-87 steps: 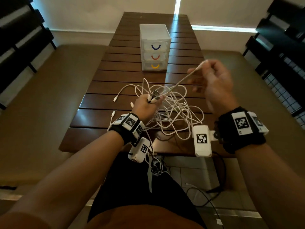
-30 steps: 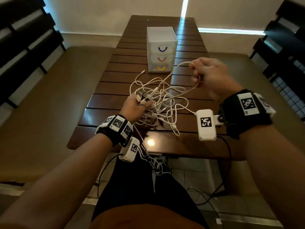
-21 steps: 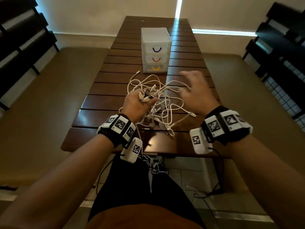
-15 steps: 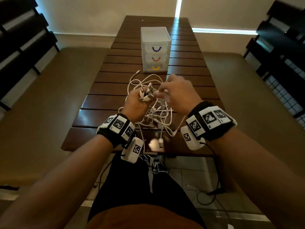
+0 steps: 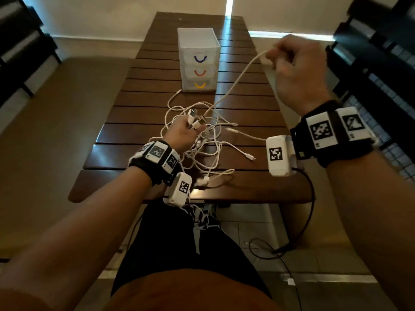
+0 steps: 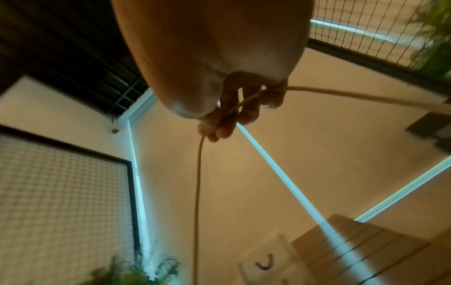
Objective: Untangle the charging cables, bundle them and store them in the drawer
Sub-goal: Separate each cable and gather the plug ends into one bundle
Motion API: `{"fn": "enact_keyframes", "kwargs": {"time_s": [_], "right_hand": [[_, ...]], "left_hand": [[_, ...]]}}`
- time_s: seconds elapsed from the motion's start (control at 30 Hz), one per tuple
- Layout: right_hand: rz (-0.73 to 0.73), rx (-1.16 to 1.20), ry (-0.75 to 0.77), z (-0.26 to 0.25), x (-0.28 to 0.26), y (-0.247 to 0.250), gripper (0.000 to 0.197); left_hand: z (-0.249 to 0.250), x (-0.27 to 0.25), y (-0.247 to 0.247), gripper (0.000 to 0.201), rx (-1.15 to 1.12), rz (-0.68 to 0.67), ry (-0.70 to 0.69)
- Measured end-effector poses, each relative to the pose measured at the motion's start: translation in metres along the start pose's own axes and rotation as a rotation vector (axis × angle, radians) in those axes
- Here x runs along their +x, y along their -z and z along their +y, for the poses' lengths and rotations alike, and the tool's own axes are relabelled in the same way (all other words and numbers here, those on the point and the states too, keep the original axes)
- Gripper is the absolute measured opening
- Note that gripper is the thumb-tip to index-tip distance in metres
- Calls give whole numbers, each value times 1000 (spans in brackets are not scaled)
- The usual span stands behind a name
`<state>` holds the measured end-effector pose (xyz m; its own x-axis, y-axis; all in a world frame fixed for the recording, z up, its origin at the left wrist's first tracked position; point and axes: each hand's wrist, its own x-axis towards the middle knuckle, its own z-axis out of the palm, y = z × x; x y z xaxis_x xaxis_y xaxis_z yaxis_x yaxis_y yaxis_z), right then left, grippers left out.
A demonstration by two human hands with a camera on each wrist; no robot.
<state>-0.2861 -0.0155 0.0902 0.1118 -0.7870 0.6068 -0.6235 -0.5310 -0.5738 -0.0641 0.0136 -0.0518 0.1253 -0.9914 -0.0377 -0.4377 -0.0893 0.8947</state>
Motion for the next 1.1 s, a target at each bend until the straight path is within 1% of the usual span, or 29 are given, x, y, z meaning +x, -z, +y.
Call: {"fn": "enact_keyframes", "kwargs": {"time_s": [0.03,0.07,0.1,0.13,0.17,0.2,0.23,0.27,0.3,0.33,0.37,0.4,0.43,0.47,0.5,0.57,0.63,0.67,0.73,0.77,0.8,0.83,0.87,0.9,0.97,1.0,1.03,1.07,1.1], "right_hand": [[3,-130,-74,9,-2,1,24],[-29,-303,-149,15,-6,1,27],[-108,-487,-200,18,-12,-1,36],[-229,-624,-205,16,-18,-5,52],[-370,-687,-154,11,-26,-11,70],[-514,-701,-70,5,-35,-20,82],[-656,-696,11,-2,-44,-30,87],[-783,-690,52,-7,-51,-40,87],[-872,-690,46,-11,-55,-48,87],[-909,-680,19,-14,-57,-53,88],[-895,-635,-5,-14,-55,-56,84],[-836,-563,-11,-15,-53,-58,72],[-758,-497,4,-15,-51,-59,53],[-693,-459,30,-15,-50,-60,36],[-649,-440,51,-15,-49,-61,26],[-606,-358,61,-12,-49,-62,21],[-551,-117,36,-14,-47,-59,19],[-493,12,30,-17,-44,-54,19],[-311,244,29,-28,-33,-40,22],[-198,338,30,-34,-25,-28,22],[-102,371,19,-38,-17,-14,20],[-54,346,9,-38,-9,-3,20],[-70,274,-15,-36,-2,7,21],[-114,153,-60,-29,3,14,22],[-179,-187,-214,-9,3,18,20],[-209,-384,-279,-3,-2,17,27],[-246,-545,-289,-1,-10,14,40],[-290,-628,-230,-3,-19,8,51],[-345,-635,-136,-9,-28,0,57]], "left_hand": [[2,1,0,11,-27,0,1],[4,1,0,11,-57,3,-14],[6,0,0,13,-79,19,-27],[8,0,-2,16,-100,34,-48],[10,-2,-3,16,-105,43,-67],[13,-3,-5,13,-88,56,-93],[16,-5,-7,12,-60,76,-116],[18,-6,-8,12,-41,100,-133],[20,-6,-7,12,-39,119,-134],[20,-8,-5,11,-41,128,-139],[20,-9,-3,12,-45,130,-147],[19,-10,-1,11,-43,112,-168],[19,-11,-1,9,-24,76,-196],[19,-13,-1,12,9,49,-229],[20,-15,-2,19,42,37,-246],[22,-14,-3,22,52,43,-238],[27,-11,-3,18,102,23,-205],[27,-9,-5,16,162,-5,-195],[22,-7,-8,14,267,-44,-157],[16,-6,-9,16,287,-33,-111],[10,-5,-9,18,276,-15,-56],[6,-6,-9,19,242,0,-15],[4,-7,-8,18,199,10,2],[5,-8,-8,16,159,11,4],[11,-9,-6,15,81,-7,-13],[13,-9,-5,19,59,-8,-23],[16,-8,-5,23,49,-5,-25],[19,-8,-5,25,53,-6,-25],[21,-9,-6,26,63,-7,-43]]}}
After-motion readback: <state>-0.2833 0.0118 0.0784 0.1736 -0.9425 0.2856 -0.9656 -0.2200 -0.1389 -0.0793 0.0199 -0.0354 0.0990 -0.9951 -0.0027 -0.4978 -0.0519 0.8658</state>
